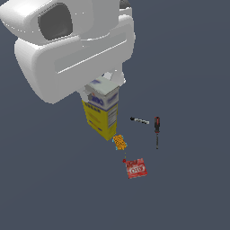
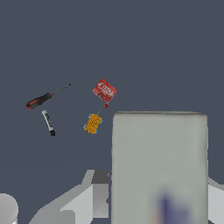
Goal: Pick up a designated object from a clutter of objects.
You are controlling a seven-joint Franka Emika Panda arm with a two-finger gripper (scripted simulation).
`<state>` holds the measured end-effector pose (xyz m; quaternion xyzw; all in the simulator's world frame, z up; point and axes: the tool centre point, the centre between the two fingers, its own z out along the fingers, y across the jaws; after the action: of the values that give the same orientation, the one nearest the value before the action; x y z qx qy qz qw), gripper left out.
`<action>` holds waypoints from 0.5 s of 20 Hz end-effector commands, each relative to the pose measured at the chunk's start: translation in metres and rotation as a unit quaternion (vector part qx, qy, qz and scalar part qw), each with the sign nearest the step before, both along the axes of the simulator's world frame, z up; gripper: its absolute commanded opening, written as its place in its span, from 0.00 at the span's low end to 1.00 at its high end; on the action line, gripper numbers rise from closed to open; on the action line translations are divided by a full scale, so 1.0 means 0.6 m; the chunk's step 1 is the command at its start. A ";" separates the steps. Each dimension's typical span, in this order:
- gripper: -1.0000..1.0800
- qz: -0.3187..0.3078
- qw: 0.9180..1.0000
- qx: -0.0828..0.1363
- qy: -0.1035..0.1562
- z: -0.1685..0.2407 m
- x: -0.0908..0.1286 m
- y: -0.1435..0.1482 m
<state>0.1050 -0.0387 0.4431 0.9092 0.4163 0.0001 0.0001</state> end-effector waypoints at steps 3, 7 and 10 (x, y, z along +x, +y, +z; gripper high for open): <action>0.00 0.000 1.000 0.000 0.000 0.018 0.007 -0.010; 0.00 0.000 1.000 0.000 0.000 0.025 0.011 -0.015; 0.00 0.000 1.000 0.000 0.000 0.027 0.012 -0.016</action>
<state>0.1119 -0.0479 0.4585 0.9092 0.4164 -0.0001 0.0000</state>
